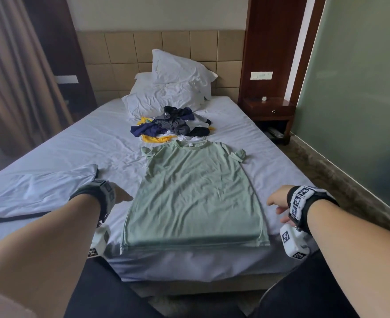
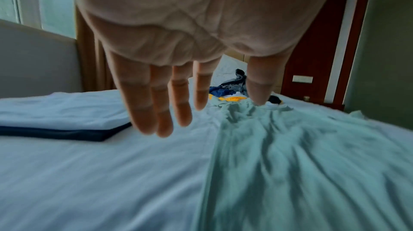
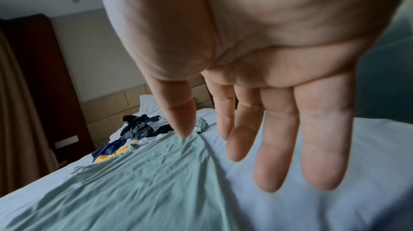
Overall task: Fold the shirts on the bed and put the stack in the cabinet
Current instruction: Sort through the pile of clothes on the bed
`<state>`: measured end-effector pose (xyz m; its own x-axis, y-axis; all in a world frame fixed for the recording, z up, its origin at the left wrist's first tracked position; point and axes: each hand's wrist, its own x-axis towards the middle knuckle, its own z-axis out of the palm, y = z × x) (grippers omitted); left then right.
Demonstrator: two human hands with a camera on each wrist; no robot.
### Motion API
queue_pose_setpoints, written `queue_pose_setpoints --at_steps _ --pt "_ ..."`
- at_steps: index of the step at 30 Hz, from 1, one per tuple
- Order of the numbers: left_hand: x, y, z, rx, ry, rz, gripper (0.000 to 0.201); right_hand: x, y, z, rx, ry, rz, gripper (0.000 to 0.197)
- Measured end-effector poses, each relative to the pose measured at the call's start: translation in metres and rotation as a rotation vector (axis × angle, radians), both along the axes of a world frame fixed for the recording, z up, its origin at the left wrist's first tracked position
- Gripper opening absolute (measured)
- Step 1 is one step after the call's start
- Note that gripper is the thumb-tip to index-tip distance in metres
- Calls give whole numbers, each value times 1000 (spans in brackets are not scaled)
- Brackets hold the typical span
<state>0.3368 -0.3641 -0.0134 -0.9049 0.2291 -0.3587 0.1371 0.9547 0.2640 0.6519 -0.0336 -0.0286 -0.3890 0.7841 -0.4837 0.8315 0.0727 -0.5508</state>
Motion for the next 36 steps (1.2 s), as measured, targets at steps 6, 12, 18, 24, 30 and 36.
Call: queue_pose_setpoints --at_steps 6,12,18,24,30,36 --pt "-40 79 -10 10 146 -188 49 -25 34 -17 -13 93 -92 15" --pt "-40 174 -20 181 111 -326 61 -60 77 -45 -41 107 -101 14" --pt "-54 276 -48 214 51 -449 68 -103 122 -76 55 114 -74 14" --pt "-83 375 -74 118 26 -598 89 -165 172 -83 167 155 20 25" --pt "-107 452 -89 39 6 -681 96 -233 220 -78 307 117 129 31" --pt "-122 485 -99 61 1 -684 77 -271 245 -83 469 -104 285 9"
